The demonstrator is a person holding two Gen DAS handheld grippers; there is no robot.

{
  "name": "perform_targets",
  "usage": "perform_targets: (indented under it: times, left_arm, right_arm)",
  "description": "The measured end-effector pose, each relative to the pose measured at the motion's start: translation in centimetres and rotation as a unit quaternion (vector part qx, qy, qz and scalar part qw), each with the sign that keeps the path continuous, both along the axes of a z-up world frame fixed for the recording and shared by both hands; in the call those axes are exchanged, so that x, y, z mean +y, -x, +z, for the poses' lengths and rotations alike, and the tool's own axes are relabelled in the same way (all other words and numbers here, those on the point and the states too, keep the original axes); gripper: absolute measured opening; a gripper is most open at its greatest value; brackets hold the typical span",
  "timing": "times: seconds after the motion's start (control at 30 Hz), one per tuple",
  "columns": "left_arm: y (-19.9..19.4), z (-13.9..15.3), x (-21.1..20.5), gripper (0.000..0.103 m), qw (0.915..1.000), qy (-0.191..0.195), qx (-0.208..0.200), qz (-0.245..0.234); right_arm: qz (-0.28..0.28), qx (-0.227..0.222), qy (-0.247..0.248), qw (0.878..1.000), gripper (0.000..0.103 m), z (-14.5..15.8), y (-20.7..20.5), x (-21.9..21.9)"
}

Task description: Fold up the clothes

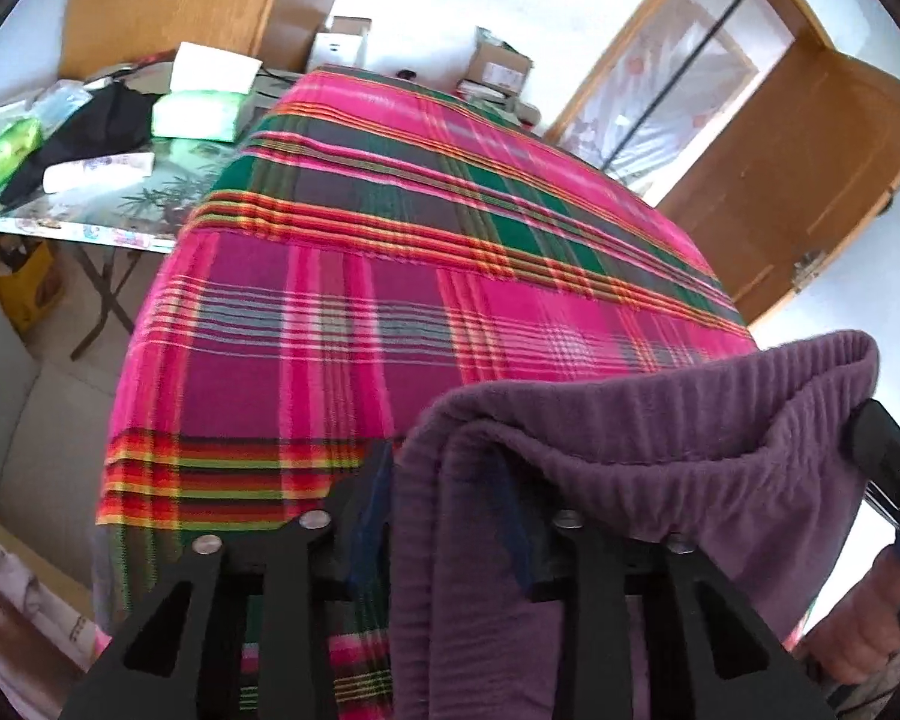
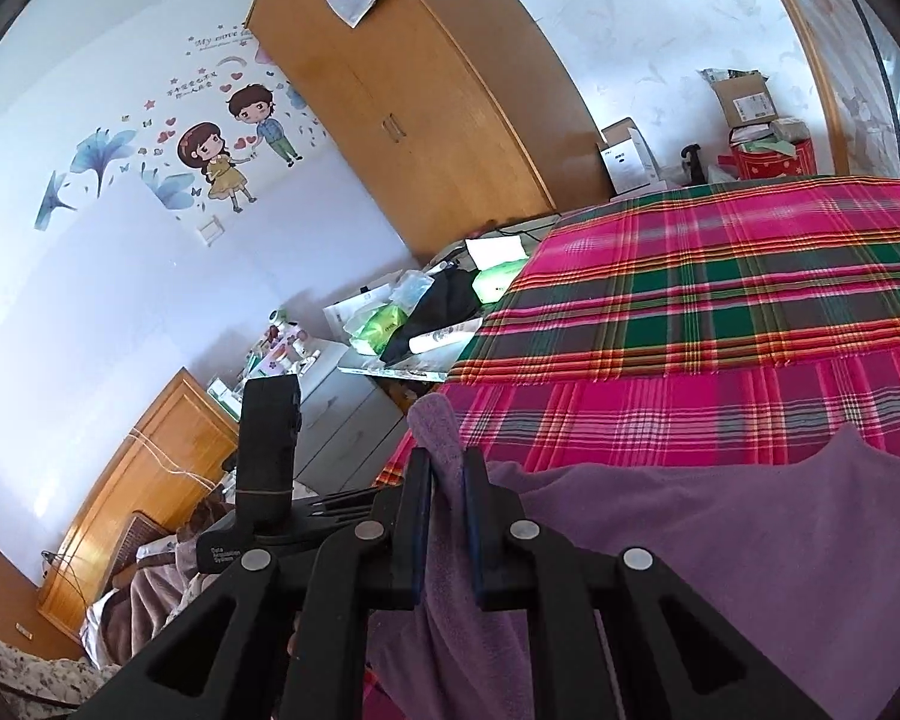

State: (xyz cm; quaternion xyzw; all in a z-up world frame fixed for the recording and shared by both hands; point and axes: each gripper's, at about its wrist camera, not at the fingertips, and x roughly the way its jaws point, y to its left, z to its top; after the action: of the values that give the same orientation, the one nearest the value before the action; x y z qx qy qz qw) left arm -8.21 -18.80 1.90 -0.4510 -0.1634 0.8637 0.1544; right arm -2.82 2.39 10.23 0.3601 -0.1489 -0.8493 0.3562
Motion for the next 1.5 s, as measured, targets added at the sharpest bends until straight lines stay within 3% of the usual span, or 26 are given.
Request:
perform_targets:
  times: [0.1, 0.17, 0.27, 0.57, 0.77, 1.13, 1.5]
  left_arm:
    - [-0.1, 0.1, 0.3, 0.029, 0.9999, 0.010, 0.008, -0.005]
    - [-0.2, 0.1, 0.5, 0.013, 0.9997, 0.017, 0.013, -0.008]
    - [-0.8, 0.8, -0.1, 0.010, 0.9993, 0.016, 0.033, 0.012]
    - [-1.5, 0.5, -1.9, 0.009, 0.9983, -0.011, 0.029, 0.050]
    - [-1.0, -0.6, -3.0, 0.009, 0.9971, -0.058, 0.008, 0.049]
    - [0.2, -1.8, -4.3, 0.010, 0.9921, -0.118, -0.031, 0.027]
    - [-0.8, -1.3, -5.0, 0.015, 0.9945, -0.089, -0.034, 0.043]
  right_arm:
    - [-0.001, -0.006, 0.001, 1.000, 0.011, -0.3, 0.0, -0.1]
    - [0.000, -0.010, 0.001, 1.000, 0.011, -0.5, 0.0, -0.1]
    - [0.002, -0.013, 0.001, 1.000, 0.011, -0.5, 0.0, -0.4]
    - [0.046, -0.024, 0.002, 0.999, 0.011, -1.0, -0.9, -2.5]
    - [0.093, -0.038, -0.012, 0.995, 0.011, -2.5, -2.2, -4.3]
    - [0.165, -0.042, -0.099, 0.980, 0.011, -6.1, -5.5, -9.4]
    - [0.169, -0.032, -0.153, 0.973, 0.013, -7.9, -6.4, -11.1]
